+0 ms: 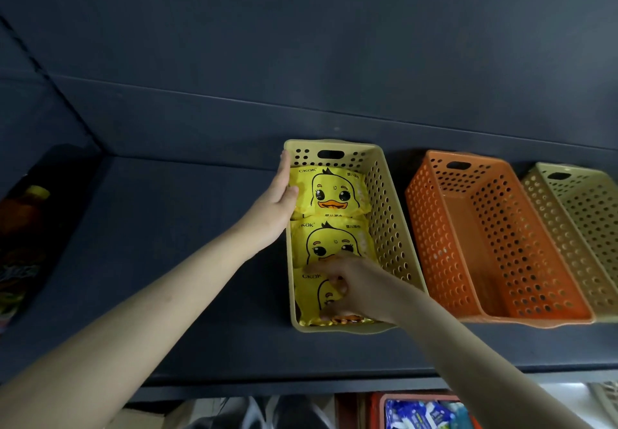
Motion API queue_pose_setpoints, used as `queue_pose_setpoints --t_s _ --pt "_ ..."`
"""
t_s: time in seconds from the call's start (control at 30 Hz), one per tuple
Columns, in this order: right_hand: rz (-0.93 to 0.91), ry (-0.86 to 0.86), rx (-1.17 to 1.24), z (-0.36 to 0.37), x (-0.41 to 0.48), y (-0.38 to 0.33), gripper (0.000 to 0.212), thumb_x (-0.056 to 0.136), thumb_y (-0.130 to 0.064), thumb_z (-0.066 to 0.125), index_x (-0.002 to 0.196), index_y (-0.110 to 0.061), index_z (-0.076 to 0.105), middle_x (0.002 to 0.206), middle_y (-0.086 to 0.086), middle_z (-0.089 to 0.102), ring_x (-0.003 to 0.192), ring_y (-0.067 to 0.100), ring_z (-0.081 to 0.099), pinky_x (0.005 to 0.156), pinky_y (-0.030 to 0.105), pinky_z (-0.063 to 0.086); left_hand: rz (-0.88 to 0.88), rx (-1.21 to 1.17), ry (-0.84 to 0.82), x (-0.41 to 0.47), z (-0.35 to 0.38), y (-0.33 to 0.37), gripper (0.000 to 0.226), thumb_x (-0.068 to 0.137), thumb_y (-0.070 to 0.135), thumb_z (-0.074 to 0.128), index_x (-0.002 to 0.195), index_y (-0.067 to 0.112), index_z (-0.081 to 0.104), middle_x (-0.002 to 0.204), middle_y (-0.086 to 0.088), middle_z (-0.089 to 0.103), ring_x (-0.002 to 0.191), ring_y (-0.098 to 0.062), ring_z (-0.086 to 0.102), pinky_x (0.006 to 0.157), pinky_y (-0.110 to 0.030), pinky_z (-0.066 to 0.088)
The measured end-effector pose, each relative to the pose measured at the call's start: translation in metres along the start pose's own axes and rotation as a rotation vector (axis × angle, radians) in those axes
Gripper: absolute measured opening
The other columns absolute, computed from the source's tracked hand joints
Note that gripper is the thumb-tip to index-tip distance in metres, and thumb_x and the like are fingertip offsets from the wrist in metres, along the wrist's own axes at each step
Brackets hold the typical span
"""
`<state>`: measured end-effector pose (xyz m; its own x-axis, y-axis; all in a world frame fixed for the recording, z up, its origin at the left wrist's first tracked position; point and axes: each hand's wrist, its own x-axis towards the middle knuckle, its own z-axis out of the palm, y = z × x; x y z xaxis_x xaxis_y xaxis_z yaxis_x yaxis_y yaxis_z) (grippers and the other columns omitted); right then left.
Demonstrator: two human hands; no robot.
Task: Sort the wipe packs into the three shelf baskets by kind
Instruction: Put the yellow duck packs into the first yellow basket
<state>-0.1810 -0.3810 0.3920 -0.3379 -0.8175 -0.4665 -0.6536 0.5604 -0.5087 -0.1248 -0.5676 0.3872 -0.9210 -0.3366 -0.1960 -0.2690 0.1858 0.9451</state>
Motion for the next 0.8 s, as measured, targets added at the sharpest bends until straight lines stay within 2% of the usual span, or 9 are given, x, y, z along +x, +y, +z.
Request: queue_pose_setpoints --t_s 0.1,0.17,0.23,0.33,0.4,0.47,0.53,0.67,0.8 --pt "0.020 -0.057 -0.018 0.001 0.004 -0.002 0.079 0.075 -0.029 0.080 0.142 -0.039 0.040 0.101 -0.012 0.045 0.088 0.001 0.044 0.093 0.028 0.042 0.011 -0.006 -0.004 0.003 0.000 -0.001 0.059 0.105 0.029 0.026 0.149 0.044 -0.012 0.158 0.019 -0.010 0.137 0.004 0.003 0.107 -0.018 0.010" --pt "0.075 -0.113 0.118 -0.010 0.001 -0.003 0.076 0.078 -0.028 0.078 0.142 -0.041 0.039 0.113 -0.008 0.053 0.097 0.004 0.053 0.098 0.035 0.045 0.016 -0.002 -0.021 0.004 -0.002 -0.004 0.059 0.105 0.030 0.026 0.148 0.045 -0.012 0.158 0.021 -0.011 0.133 0.008 0.003 0.108 -0.019 0.010" --pt "0.127 -0.116 0.323 -0.025 -0.005 -0.004 0.069 0.081 -0.024 0.075 0.140 -0.040 0.044 0.127 -0.005 0.056 0.103 0.006 0.061 0.092 0.029 0.053 0.029 -0.018 -0.049 0.005 -0.005 -0.005 0.060 0.105 0.032 0.028 0.148 0.045 -0.011 0.157 0.022 -0.013 0.133 0.008 0.001 0.112 -0.024 0.009" --pt "0.135 0.063 0.354 -0.044 -0.016 -0.006 0.056 0.084 -0.034 0.070 0.135 -0.043 0.048 0.136 -0.015 0.051 0.110 -0.001 0.058 0.095 0.023 0.048 0.030 0.000 -0.091 0.007 -0.011 -0.003 0.062 0.102 0.037 0.036 0.150 0.045 -0.004 0.157 0.022 -0.012 0.140 0.003 -0.001 0.115 -0.031 0.009" --pt "0.163 0.217 0.387 -0.054 -0.025 -0.008 0.051 0.086 -0.036 0.066 0.133 -0.042 0.049 0.133 -0.018 0.053 0.105 -0.003 0.059 0.097 0.026 0.049 0.004 0.069 -0.082 0.009 -0.019 0.005 0.062 0.098 0.043 0.041 0.151 0.044 0.007 0.159 0.019 -0.005 0.145 -0.005 0.003 0.117 -0.035 0.011" --pt "0.170 0.358 0.405 -0.063 -0.039 -0.013 0.048 0.087 -0.034 0.065 0.133 -0.037 0.051 0.129 -0.020 0.054 0.099 -0.005 0.061 0.091 0.022 0.051 0.022 0.139 -0.029 0.007 -0.026 0.019 0.060 0.096 0.044 0.046 0.150 0.042 0.019 0.161 0.011 0.002 0.147 -0.011 0.007 0.117 -0.037 0.012" --pt "0.168 0.510 0.372 -0.072 -0.061 -0.017 0.046 0.087 -0.035 0.066 0.132 -0.033 0.054 0.129 -0.020 0.056 0.102 -0.006 0.059 0.087 0.016 0.049 0.103 0.227 0.015 -0.001 -0.026 0.038 0.057 0.097 0.042 0.048 0.149 0.038 0.025 0.161 0.005 0.006 0.147 -0.013 0.009 0.116 -0.034 0.012" --pt "0.223 0.717 0.182 -0.074 -0.119 -0.014 0.048 0.085 -0.037 0.068 0.132 -0.029 0.057 0.131 -0.014 0.057 0.117 0.004 0.056 0.099 0.026 0.045 0.358 0.433 0.027 -0.027 -0.002 0.082 0.044 0.098 0.034 0.048 0.141 0.028 0.043 0.155 0.005 0.029 0.141 -0.010 0.027 0.106 -0.023 0.019" --pt "0.317 0.809 0.054 -0.052 -0.189 0.004 0.051 0.085 -0.037 0.069 0.133 -0.025 0.056 0.132 -0.011 0.056 0.117 0.007 0.053 0.091 0.011 0.035 0.532 0.529 -0.065 -0.057 0.059 0.107 0.037 0.097 0.028 0.051 0.133 0.022 0.053 0.142 0.007 0.046 0.131 -0.008 0.042 0.102 -0.015 0.026"
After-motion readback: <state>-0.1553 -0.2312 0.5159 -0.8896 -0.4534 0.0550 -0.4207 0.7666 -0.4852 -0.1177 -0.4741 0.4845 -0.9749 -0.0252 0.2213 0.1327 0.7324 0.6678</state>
